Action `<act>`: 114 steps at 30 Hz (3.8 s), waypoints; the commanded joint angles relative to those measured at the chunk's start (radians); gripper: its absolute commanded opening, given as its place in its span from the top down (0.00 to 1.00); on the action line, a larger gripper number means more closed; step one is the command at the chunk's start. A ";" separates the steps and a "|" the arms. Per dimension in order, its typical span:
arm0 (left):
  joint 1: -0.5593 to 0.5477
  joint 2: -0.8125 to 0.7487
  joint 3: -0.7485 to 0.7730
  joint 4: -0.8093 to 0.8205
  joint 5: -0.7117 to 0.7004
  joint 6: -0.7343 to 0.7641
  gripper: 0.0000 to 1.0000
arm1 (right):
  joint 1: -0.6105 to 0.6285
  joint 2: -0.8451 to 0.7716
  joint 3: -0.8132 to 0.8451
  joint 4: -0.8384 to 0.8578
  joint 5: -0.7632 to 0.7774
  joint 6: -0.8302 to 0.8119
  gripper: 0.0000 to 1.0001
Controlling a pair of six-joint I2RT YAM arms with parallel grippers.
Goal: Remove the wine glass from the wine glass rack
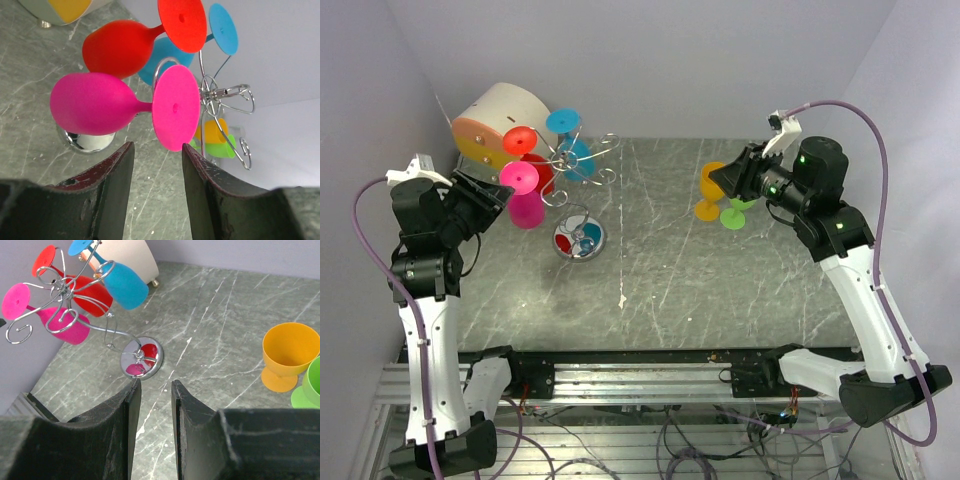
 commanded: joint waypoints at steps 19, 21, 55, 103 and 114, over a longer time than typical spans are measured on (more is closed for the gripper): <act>0.014 0.045 -0.094 0.302 0.117 -0.117 0.60 | 0.002 -0.007 -0.019 0.038 -0.013 -0.010 0.70; 0.015 0.041 -0.081 0.290 0.119 -0.116 0.63 | 0.002 -0.009 -0.020 0.038 -0.011 -0.006 0.70; 0.024 -0.004 -0.036 0.238 0.054 -0.225 0.93 | 0.002 -0.053 -0.061 0.086 0.018 0.009 0.70; 0.024 0.090 -0.011 0.350 0.213 -0.325 0.93 | 0.002 -0.038 -0.086 0.124 0.009 0.020 0.71; 0.024 0.036 -0.023 0.269 0.300 -0.350 0.93 | 0.002 -0.050 -0.089 0.110 0.013 0.015 0.71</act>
